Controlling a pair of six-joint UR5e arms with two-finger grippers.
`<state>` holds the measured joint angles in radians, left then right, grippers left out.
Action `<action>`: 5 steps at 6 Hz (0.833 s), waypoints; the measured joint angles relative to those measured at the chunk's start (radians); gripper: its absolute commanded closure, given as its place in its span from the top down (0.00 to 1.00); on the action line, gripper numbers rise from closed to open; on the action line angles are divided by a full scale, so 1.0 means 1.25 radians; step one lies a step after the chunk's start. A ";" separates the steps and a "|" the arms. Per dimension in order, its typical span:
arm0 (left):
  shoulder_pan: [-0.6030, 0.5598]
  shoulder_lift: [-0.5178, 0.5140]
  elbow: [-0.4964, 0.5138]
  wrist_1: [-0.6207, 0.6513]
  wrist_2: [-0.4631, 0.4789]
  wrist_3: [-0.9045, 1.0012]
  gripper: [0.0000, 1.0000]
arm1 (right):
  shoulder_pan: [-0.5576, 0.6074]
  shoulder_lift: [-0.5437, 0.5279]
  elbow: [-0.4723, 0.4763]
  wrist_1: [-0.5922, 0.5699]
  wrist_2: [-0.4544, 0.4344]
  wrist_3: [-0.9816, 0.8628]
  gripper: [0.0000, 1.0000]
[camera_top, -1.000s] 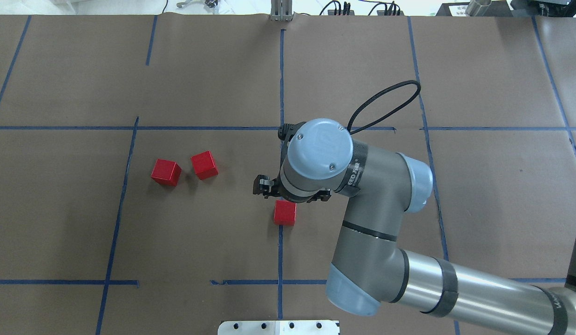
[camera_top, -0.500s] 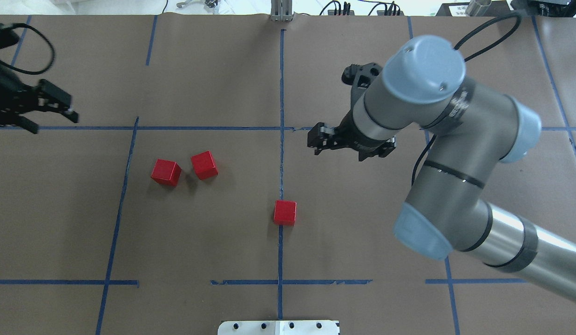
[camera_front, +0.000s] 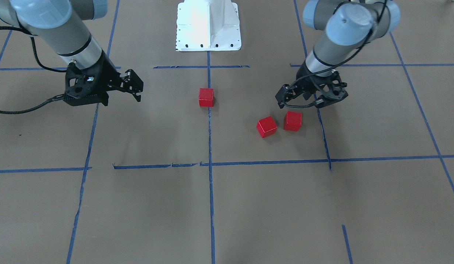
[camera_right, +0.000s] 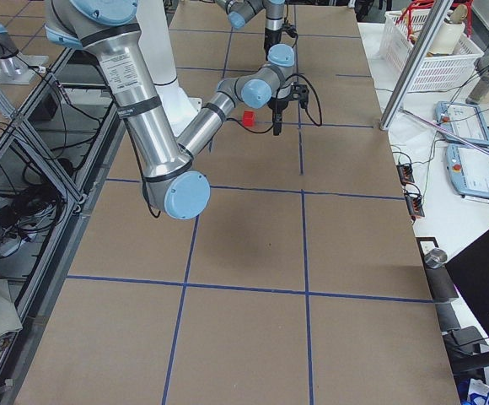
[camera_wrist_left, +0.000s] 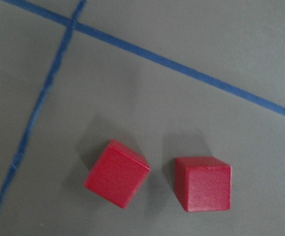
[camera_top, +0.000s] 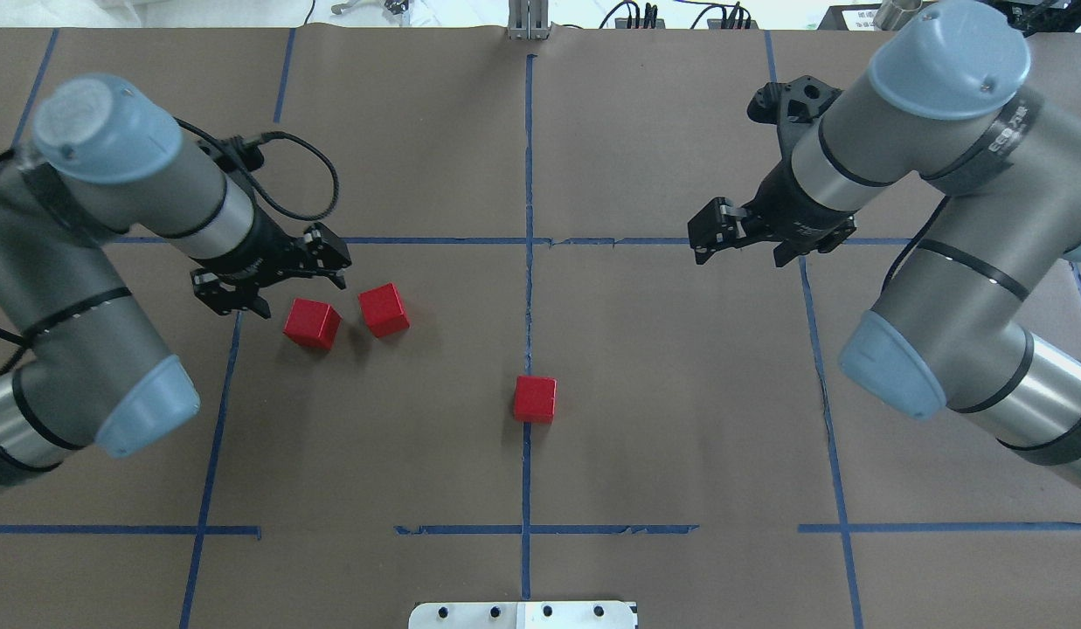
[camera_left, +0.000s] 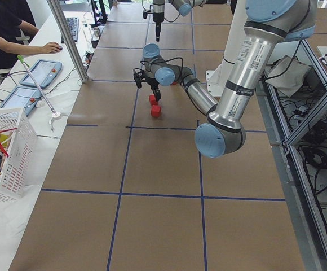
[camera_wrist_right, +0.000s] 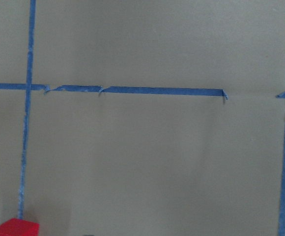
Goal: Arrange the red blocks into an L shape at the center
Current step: 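Grasp the red cube nearer the center with the left gripper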
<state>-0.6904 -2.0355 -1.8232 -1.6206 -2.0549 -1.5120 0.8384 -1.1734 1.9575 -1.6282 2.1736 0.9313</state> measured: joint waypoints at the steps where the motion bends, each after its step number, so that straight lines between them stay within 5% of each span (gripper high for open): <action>1: 0.029 -0.049 0.063 -0.001 0.051 -0.061 1.00 | 0.009 -0.022 0.009 0.000 0.008 -0.025 1.00; 5: 0.045 -0.094 0.159 -0.011 0.093 -0.056 0.94 | 0.012 -0.038 0.024 0.001 0.011 -0.034 1.00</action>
<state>-0.6340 -2.1533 -1.6248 -1.6338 -1.9392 -1.5818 0.8529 -1.2208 1.9873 -1.6276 2.1870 0.8882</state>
